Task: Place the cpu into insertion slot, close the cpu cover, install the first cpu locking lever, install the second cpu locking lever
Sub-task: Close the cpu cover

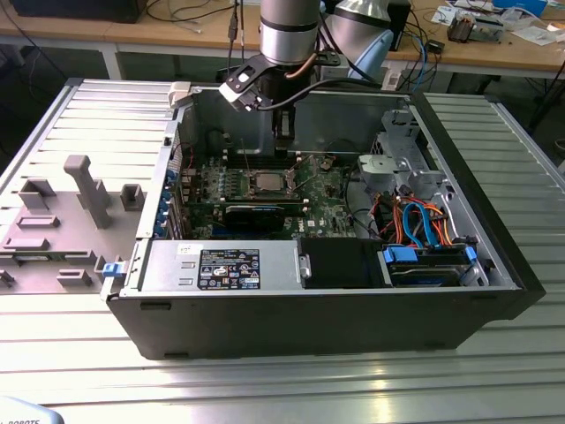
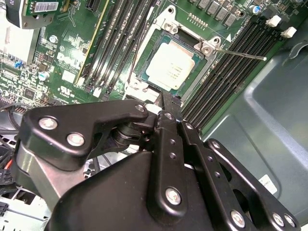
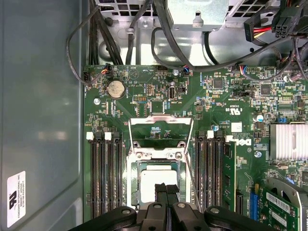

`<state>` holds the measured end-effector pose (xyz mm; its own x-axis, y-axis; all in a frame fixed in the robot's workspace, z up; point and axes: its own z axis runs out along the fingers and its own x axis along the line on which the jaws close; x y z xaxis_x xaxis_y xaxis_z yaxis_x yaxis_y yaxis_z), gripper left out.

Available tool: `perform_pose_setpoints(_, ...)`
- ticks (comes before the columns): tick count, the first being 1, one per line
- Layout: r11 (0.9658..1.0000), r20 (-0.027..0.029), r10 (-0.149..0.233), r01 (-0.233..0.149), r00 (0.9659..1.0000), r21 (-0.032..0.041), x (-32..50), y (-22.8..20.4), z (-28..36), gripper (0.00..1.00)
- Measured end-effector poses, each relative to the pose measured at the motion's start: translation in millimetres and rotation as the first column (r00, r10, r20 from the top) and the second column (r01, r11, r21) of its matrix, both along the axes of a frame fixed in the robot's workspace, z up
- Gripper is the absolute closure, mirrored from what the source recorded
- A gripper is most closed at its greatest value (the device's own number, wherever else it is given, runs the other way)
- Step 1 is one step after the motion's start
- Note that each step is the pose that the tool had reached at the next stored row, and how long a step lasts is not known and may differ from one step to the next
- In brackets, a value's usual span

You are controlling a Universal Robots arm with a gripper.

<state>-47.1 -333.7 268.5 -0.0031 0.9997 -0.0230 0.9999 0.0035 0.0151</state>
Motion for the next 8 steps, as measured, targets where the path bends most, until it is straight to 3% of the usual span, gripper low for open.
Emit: perform_pose_setpoints(8, 1.0, 0.0, 0.0, 0.0, 1.0, -0.0001, 1.2, 0.0, 0.0, 0.89)
